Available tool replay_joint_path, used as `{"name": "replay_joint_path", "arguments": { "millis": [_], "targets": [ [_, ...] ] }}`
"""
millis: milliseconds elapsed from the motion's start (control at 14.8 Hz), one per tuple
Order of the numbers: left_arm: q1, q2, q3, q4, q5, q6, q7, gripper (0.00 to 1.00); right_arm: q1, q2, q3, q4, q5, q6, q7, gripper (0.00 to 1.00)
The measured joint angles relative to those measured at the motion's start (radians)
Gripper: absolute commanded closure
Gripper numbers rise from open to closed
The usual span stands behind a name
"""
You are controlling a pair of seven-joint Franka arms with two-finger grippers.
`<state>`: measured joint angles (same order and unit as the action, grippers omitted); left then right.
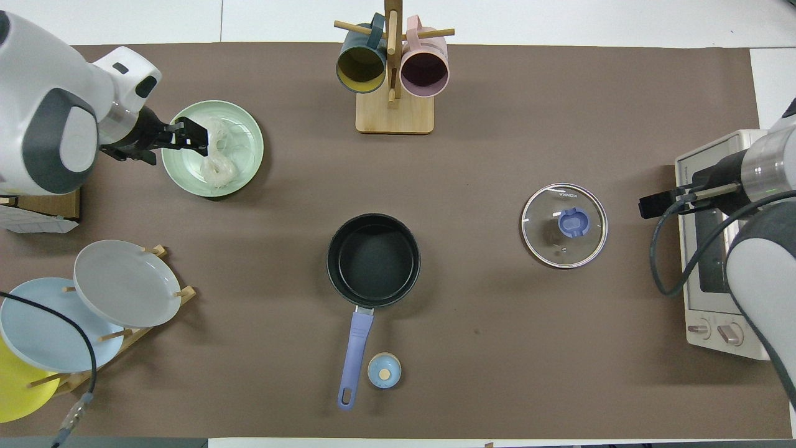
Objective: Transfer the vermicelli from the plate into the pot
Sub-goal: 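Grasp the vermicelli with the left gripper while the right gripper reaches the lid, then carry the vermicelli with the left gripper over the black saucepan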
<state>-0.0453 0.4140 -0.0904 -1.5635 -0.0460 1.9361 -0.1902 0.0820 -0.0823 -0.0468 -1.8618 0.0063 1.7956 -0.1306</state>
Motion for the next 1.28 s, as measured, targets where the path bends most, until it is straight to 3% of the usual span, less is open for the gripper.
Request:
{"name": "replay_joint_path", "arguments": {
  "millis": [202,607,674,944,1281],
  "targets": [
    [0.0,0.112,0.001,0.03,0.0,0.108,-0.048,0.0,0.002,0.036,0.0,-0.077,0.001,0.095,0.0,0.0],
    [0.0,0.149,0.001,0.036,0.034,0.192,-0.097,0.0,0.052,0.21,0.002,-0.145,0.002,0.313,0.013,0.0],
    [-0.001,0.149,0.001,0.03,0.045,0.194,-0.097,0.08,0.055,0.218,0.002,-0.167,0.002,0.336,0.013,0.0],
    [-0.001,0.15,0.0,0.01,0.067,0.211,-0.102,1.0,0.069,0.253,0.003,-0.197,0.002,0.379,0.013,0.0],
    [-0.001,0.148,-0.002,0.016,0.068,0.244,-0.103,1.0,0.087,0.26,0.003,-0.213,0.005,0.392,0.013,0.0]
  ]
}}
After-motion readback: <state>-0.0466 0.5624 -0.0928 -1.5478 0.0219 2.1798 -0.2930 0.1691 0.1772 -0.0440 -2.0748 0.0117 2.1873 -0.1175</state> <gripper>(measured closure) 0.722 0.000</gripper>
